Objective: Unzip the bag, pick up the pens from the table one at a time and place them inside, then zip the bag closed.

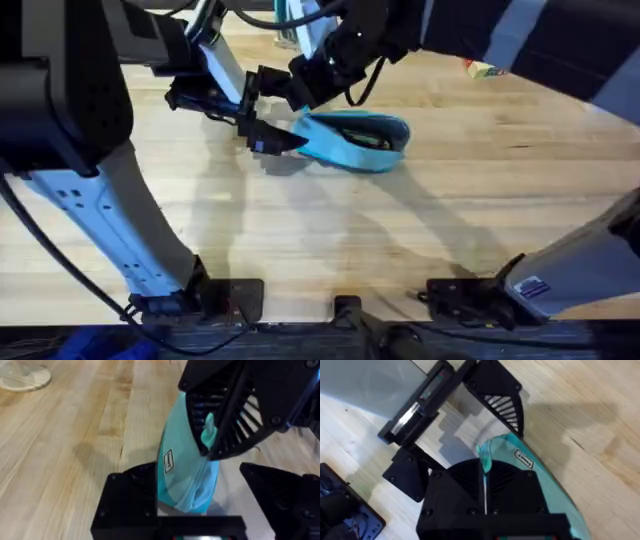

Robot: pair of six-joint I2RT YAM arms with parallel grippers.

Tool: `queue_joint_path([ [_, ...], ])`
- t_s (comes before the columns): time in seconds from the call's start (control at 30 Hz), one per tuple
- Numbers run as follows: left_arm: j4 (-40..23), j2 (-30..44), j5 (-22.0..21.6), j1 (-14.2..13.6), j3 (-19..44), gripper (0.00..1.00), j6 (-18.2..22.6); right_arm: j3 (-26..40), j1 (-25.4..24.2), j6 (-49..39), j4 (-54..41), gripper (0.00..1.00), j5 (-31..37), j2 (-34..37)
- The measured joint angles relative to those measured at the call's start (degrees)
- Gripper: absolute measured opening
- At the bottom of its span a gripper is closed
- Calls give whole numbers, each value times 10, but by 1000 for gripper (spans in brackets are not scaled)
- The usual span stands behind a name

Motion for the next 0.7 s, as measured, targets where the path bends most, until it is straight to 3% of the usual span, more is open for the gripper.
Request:
queue_joint_path([
  [0.1, 14, 0, -1, -5, 0, 985, 0, 0, -2, 0, 1, 31, 0, 0],
  [0.13, 18, 0, -1, -6, 0, 932, 0, 0, -3, 0, 2, 31, 0, 0],
  [0.33, 38, 0, -2, -7, 0, 85, 1, 0, -17, 0, 3, 31, -2, 0],
  [0.7, 40, 0, 2, -16, 0, 46, 2, 2, -65, 1, -68, 31, -37, 0],
])
